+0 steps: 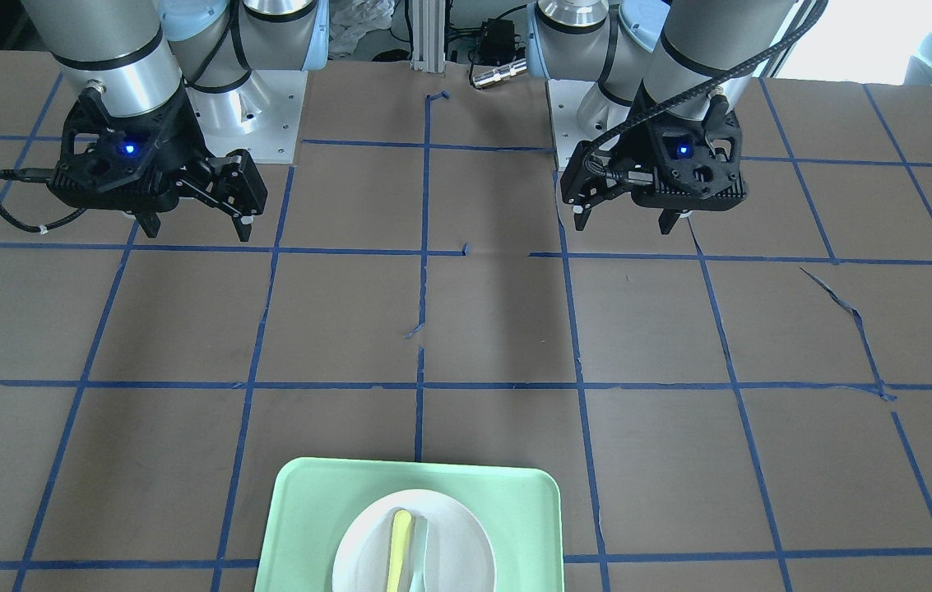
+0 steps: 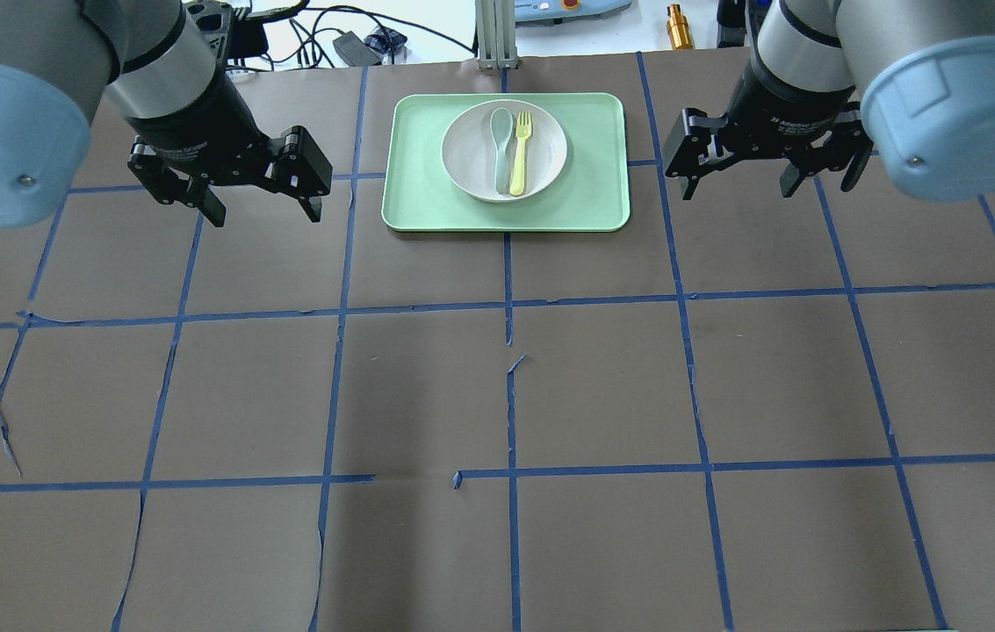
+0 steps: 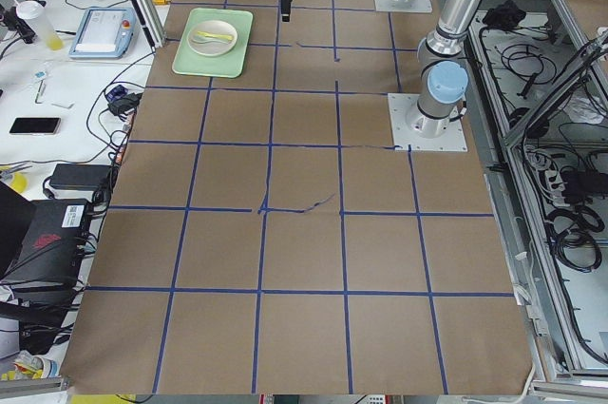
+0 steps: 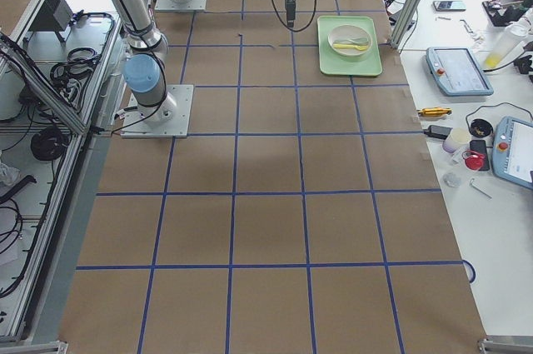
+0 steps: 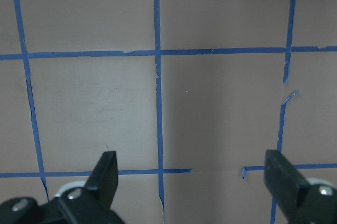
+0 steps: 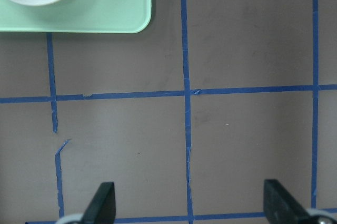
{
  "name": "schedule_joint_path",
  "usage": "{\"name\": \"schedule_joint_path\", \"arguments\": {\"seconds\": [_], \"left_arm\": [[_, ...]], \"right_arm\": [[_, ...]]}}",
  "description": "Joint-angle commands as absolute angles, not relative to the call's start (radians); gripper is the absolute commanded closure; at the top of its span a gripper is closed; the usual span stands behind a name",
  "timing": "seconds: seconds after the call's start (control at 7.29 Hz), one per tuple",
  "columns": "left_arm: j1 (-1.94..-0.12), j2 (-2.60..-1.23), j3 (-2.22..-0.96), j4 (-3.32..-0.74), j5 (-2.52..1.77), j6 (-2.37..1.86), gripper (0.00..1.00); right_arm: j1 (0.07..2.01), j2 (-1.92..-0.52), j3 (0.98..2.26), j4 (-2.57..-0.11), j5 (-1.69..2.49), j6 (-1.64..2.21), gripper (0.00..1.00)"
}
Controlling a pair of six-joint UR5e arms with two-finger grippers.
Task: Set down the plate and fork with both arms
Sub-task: 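Move the right gripper over the yellow fork on the plate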
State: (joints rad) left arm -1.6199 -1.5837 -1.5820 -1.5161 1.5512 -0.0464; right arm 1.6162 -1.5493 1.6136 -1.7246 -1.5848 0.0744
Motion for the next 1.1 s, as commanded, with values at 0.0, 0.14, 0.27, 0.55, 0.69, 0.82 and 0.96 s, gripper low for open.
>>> {"name": "schedule_joint_path", "arguments": {"seconds": [0.0,0.14,0.27,0.55,0.69,0.82,0.96], "left_arm": [[-1.62,-1.585,-1.582,-1.517,1.552,-0.046,0.0],[-1.62,-1.585,-1.582,-1.517,1.551,-0.048,0.0],[-1.62,-1.586,-1.585,-1.516,1.551,-0.048,0.0],[-1.62,-1.583,-1.588,-1.519,1.552,-0.051,0.0],[-1.62,-1.58,-1.588,-1.52,1.554,-0.055,0.0],[-1.62,-1.58,-1.586,-1.52,1.555,-0.052,0.0],[-1.618,-1.591,-1.586,-1.519,1.557,-0.051,0.0]], "right_arm": [[1.678,-1.414,1.557,-1.804,-1.592,0.071,0.0],[1.718,-1.27,1.452,-1.822,-1.589,0.086,0.0],[1.744,-1.144,1.324,-1.822,-1.585,0.115,0.0],[1.749,-0.891,1.103,-1.827,-1.58,0.149,0.0],[1.755,-0.791,0.994,-1.825,-1.583,0.152,0.0],[1.756,-0.723,0.927,-1.827,-1.582,0.184,0.01],[1.756,-0.674,0.907,-1.863,-1.58,0.219,0.05]]}}
